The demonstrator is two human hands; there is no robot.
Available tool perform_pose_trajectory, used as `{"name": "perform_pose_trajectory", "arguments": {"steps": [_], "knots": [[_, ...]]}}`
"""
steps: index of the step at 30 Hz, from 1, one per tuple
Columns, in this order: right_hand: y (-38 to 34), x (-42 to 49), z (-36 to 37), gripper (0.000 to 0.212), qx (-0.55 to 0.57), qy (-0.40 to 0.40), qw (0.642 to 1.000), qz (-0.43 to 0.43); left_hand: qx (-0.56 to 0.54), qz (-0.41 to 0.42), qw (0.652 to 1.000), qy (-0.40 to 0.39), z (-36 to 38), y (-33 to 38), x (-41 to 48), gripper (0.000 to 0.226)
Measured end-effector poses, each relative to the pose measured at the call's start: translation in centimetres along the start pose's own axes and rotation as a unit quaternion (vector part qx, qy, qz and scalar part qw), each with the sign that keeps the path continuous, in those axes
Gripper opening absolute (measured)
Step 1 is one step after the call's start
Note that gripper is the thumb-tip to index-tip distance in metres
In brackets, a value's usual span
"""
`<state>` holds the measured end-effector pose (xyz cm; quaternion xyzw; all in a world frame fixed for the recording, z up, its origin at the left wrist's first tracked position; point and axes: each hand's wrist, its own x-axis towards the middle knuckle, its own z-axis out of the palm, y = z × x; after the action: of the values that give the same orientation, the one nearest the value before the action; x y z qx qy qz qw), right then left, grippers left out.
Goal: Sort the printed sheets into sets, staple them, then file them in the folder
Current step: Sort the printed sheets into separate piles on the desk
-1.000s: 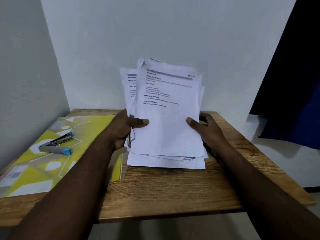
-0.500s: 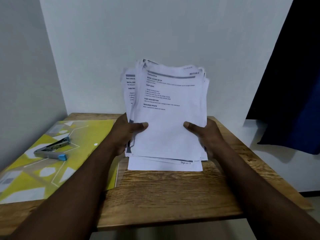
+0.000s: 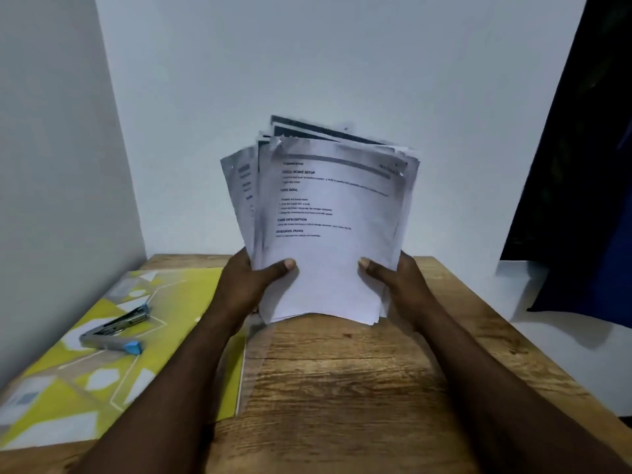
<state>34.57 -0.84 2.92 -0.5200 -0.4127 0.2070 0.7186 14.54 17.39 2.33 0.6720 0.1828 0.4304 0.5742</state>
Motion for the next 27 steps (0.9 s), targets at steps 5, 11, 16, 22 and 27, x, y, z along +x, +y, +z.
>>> {"name": "perform_pose_trajectory", "arguments": {"steps": [5, 11, 16, 22, 27], "knots": [[0.8, -0.1, -0.6, 0.065, -0.014, 0.008, 0.999, 0.028, 0.068, -0.003, 0.998, -0.005, 1.2, -0.3, -0.3, 0.050], [1.0, 0.3, 0.1, 0.041, -0.083, 0.061, 0.995, 0.015, 0.099, 0.005, 0.995, 0.015, 1.5, -0.6, -0.4, 0.024], [0.0, 0.9, 0.0, 0.083, -0.085, 0.108, 0.990, -0.025, 0.051, 0.050, 0.997, 0.014, 1.6, 0.4, -0.1, 0.029], [-0.1, -0.1, -0.7, 0.050, 0.021, 0.003, 1.000, 0.019, 0.073, 0.022, 0.997, -0.017, 0.8, 0.4, -0.1, 0.056], [0.3, -0.3, 0.6, 0.048, -0.075, 0.064, 0.995, 0.013, 0.106, 0.026, 0.994, 0.018, 2.3, 0.3, -0.8, 0.031]]}}
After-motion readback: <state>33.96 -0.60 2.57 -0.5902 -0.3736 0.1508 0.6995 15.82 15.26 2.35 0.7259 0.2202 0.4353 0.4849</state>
